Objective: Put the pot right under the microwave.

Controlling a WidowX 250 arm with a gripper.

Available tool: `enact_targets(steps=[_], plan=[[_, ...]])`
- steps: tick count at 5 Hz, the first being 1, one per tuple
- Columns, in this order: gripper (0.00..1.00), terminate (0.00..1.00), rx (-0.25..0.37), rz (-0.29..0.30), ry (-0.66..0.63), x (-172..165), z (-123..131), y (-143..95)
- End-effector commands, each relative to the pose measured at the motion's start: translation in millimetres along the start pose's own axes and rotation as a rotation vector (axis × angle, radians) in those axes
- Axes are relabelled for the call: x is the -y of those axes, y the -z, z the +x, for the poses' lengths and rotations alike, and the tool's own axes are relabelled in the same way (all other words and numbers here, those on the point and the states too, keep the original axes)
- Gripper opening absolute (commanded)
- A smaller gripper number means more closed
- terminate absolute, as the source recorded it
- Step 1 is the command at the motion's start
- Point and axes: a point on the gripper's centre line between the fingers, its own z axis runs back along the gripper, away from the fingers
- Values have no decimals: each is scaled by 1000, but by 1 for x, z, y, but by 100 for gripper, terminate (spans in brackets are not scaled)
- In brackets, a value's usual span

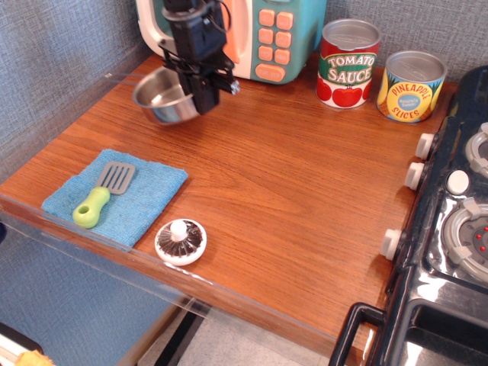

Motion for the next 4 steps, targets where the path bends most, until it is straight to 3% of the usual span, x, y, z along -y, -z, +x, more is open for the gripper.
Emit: enact_targets(steps=[1, 2, 3, 4], plan=[[100, 0, -45, 44, 28, 11, 8, 8], [100, 0, -87, 52, 13, 11, 4, 15], [100, 0, -84, 30, -3, 13, 1, 6], [100, 0, 37, 22, -10, 18, -3, -37]])
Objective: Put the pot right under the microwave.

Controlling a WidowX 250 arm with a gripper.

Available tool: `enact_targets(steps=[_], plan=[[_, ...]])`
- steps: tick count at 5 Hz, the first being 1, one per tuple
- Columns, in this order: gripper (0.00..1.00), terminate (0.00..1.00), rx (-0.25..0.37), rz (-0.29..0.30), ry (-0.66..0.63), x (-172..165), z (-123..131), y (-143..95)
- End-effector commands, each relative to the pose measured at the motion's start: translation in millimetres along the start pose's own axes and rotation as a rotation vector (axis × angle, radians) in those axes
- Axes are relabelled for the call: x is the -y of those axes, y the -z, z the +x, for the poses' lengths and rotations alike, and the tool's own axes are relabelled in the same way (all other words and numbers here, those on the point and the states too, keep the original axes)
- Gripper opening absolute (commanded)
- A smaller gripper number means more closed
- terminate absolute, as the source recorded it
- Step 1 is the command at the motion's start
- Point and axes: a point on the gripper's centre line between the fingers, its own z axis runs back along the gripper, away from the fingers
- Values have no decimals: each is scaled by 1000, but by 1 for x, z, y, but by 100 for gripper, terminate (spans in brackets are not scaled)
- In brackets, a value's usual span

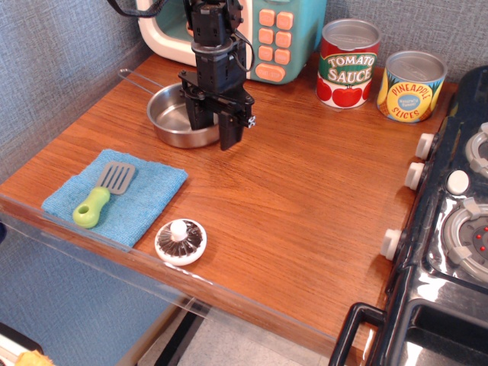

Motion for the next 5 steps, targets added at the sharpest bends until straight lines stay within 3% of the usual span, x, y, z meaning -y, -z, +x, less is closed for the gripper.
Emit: enact_targets(steps=[1, 2, 4, 5], plan=[[100, 0, 249, 105, -65, 7, -26, -105], [100, 0, 231, 145, -110, 20, -50, -117], [100, 0, 198, 123, -137, 28, -64, -114], [100, 100, 198, 123, -137, 28, -64, -114]])
